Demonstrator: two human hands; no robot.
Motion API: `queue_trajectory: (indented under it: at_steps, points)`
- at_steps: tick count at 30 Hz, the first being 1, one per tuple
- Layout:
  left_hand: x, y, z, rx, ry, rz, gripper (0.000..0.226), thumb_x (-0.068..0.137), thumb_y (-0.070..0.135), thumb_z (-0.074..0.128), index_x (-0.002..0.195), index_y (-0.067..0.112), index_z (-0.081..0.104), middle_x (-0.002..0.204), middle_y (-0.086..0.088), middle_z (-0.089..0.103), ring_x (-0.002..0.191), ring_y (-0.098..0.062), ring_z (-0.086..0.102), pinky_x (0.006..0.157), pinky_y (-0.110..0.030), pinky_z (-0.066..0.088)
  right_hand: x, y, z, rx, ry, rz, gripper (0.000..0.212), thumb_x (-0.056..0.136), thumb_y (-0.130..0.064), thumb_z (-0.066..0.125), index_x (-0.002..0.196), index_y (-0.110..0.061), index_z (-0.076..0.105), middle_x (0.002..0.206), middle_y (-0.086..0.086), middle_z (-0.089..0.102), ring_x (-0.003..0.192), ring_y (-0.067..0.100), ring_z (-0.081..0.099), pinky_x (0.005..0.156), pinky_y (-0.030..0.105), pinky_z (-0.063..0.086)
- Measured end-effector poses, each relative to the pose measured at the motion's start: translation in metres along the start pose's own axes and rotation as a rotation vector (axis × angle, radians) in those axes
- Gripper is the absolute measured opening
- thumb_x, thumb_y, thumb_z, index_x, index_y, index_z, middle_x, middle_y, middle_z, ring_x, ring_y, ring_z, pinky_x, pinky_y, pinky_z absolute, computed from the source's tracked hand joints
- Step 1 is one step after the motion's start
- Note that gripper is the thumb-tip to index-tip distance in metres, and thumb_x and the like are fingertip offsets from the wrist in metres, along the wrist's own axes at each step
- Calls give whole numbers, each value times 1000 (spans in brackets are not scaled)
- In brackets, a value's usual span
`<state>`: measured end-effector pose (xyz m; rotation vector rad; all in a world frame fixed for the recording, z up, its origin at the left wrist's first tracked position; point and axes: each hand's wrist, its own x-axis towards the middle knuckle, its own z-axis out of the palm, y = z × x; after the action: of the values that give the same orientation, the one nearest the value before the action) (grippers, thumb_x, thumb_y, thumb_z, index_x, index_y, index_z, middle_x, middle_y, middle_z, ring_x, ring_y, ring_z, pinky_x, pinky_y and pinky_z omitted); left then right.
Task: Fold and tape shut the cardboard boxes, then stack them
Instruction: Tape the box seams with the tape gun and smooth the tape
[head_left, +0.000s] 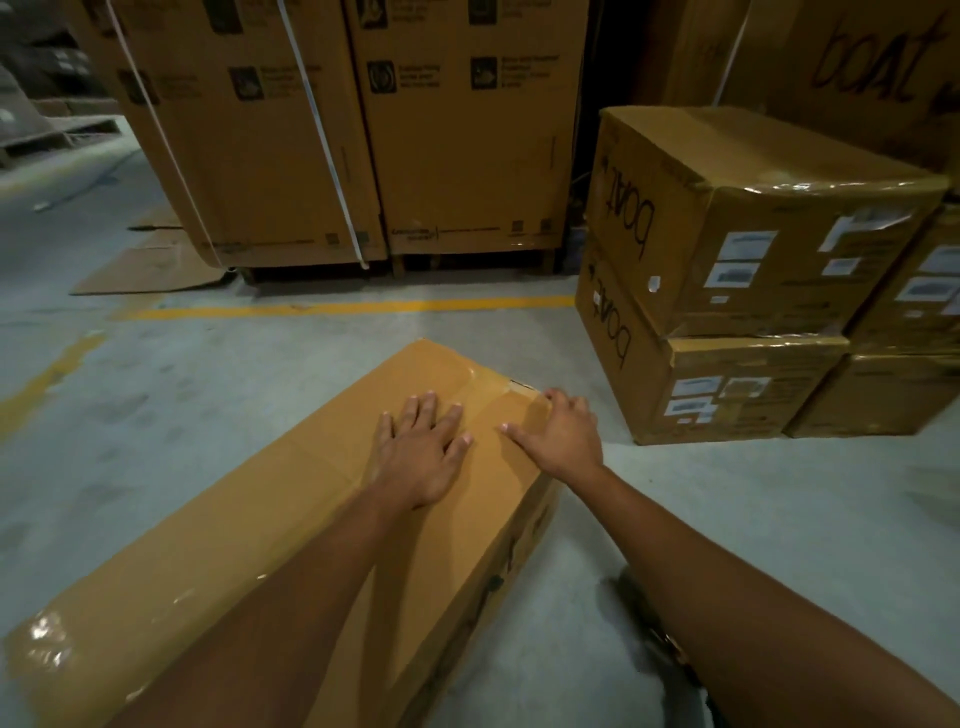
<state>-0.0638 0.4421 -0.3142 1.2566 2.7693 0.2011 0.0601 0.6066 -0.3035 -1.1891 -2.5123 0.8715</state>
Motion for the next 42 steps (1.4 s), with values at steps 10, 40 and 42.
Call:
queue_trajectory:
  at_steps: [10,40,42]
  points:
    - [-121,96,-4,-37,-139,232,64,102,60,21,159,31,13,168,3,-1,154,-19,-4,121,-56,-2,-144,80,-80,-111,-2,333,91,82,-74,59,145,-12,37,145,23,34,132,44,37,106,48,37]
    - [-119,138,13,-40,-17,209,64,103,58,22,158,26,20,167,-2,6,154,-23,3,120,-57,7,-256,216,-18,-174,-152,579,35,93,-37,54,117,-11,55,120,11,57,120,31,54,100,35,43]
    - [-114,138,24,-38,33,178,62,102,58,20,157,28,22,167,-1,7,153,-23,3,119,-57,8,-253,222,-18,-45,-123,664,55,88,-49,66,120,-6,54,121,13,59,112,28,61,89,34,48]
